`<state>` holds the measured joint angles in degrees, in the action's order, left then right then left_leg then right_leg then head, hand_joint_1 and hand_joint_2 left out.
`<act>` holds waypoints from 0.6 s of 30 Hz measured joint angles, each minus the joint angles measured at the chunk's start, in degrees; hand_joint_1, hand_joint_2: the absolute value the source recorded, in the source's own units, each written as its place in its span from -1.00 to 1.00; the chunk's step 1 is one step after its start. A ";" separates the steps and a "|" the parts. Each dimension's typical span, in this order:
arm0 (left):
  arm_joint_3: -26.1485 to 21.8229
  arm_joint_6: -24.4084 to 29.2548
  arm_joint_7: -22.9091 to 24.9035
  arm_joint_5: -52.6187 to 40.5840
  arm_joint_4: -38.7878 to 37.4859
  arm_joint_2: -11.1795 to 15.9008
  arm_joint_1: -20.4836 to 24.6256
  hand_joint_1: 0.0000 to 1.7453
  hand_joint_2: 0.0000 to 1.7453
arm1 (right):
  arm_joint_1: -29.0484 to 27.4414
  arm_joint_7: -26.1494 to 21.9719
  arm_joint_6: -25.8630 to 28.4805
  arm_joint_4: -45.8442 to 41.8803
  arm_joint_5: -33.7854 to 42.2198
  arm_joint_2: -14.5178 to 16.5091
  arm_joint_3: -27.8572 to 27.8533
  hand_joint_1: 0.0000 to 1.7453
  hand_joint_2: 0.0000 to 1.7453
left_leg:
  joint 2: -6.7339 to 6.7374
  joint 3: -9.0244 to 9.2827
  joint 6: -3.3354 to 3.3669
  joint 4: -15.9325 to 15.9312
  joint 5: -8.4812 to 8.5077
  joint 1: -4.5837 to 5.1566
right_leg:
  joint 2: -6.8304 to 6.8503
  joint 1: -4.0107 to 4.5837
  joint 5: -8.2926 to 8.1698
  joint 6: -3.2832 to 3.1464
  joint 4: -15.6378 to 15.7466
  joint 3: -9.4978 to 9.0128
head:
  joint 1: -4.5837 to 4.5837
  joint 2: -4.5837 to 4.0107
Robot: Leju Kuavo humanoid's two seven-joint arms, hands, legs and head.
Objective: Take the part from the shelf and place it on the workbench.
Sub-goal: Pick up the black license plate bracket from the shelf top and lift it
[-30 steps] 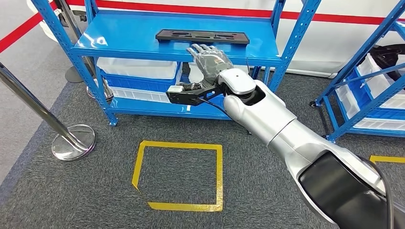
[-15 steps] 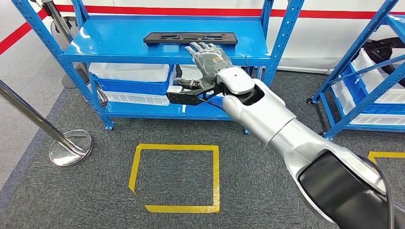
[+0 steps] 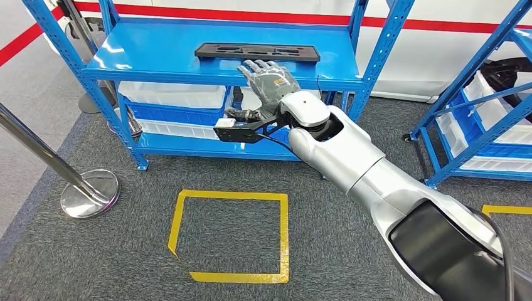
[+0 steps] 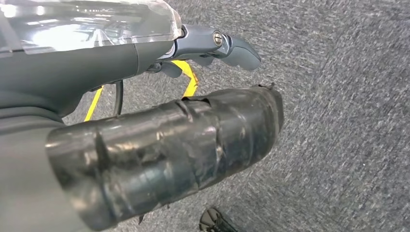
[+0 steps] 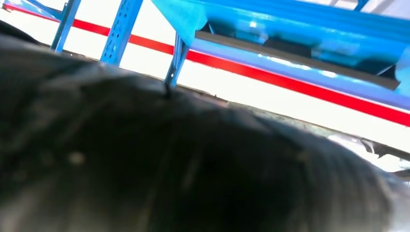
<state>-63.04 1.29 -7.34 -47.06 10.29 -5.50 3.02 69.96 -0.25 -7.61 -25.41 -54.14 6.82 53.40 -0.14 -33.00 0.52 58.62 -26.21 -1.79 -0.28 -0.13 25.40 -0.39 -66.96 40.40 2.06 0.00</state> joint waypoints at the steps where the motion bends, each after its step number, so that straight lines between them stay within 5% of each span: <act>1: 0.00 0.00 0.01 0.00 0.00 -0.06 -0.01 -1.00 -1.00 | 0.07 -0.01 -0.01 -0.01 -0.04 0.00 0.00 -1.00 -1.00 | -0.02 0.26 -0.22 -0.05 -0.22 -0.01 | 0.04 0.21 -1.51 -0.33 3.64 -1.73 | 0.02 0.00; 4: 0.00 0.01 0.07 0.00 -0.01 -0.26 -0.01 -1.00 -1.00 | 0.18 -0.04 -0.06 -0.02 -0.09 0.04 0.00 -1.00 -1.00 | -0.03 0.38 -1.23 -0.40 -0.43 -0.20 | 0.07 0.96 -1.95 -1.14 7.58 -3.68 | 0.03 0.00; 7: 0.00 0.03 0.08 0.00 -0.02 -0.46 0.00 -1.00 -1.00 | 0.30 -0.02 -0.07 -0.17 -0.09 0.06 0.00 -1.00 -1.00 | 0.10 0.59 -2.10 0.07 -1.24 -0.27 | 0.07 0.71 -2.11 -1.95 9.41 -5.14 | 0.08 0.01; 9: 0.00 0.10 0.07 0.00 -0.02 -0.40 -0.01 -1.00 -1.00 | 0.44 -0.05 -0.09 -0.28 -0.10 0.17 0.01 -1.00 -1.00 | 0.11 -1.80 -2.32 5.11 -3.63 -0.22 | 0.16 0.58 -2.08 -2.47 10.32 -6.18 | 0.10 0.00; 12: 0.00 0.15 0.08 0.00 -0.01 -0.30 -0.07 -1.00 -1.00 | 0.19 -0.10 -0.19 -0.31 -0.10 0.32 0.02 -1.00 -1.00 | 0.08 -8.05 -2.78 15.05 -6.23 -0.12 | 0.11 0.75 -1.45 -2.82 10.22 -6.77 | 0.11 0.00; 14: 0.00 0.15 0.09 0.00 0.00 -0.29 -0.17 -1.00 -1.00 | 0.02 -0.10 -0.25 -0.31 -0.11 0.33 0.02 -1.00 -1.00 | 0.11 -7.94 -2.95 12.67 -2.94 -0.19 | -0.03 0.73 -0.77 -2.62 9.80 -7.23 | 0.10 0.00; 16: 0.00 0.15 0.09 0.00 0.00 -0.23 -0.24 -1.00 -1.00 | 0.05 -0.10 -0.31 -0.31 -0.10 0.34 0.02 -1.00 -1.00 | 0.12 -4.68 -3.04 5.02 1.29 -0.20 | -0.14 0.71 0.22 -2.05 9.00 -7.62 | 0.10 0.00; 18: 0.00 0.14 0.08 0.00 -0.01 -0.20 -0.15 -1.00 -1.00 | 0.14 -0.10 -0.44 -0.31 -0.10 0.35 0.02 -1.00 -1.00 | 0.01 -2.80 -2.49 0.78 2.36 -0.05 | -0.26 0.88 1.01 -1.42 8.14 -7.42 | 0.04 0.01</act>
<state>-63.04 1.43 -7.27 -47.06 10.28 -5.69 2.87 70.10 -0.35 -8.04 -25.73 -54.24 7.17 53.42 -0.13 -35.80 -1.97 59.40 -23.84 -1.84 -0.54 0.76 26.41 -1.82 -58.82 32.98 2.10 0.01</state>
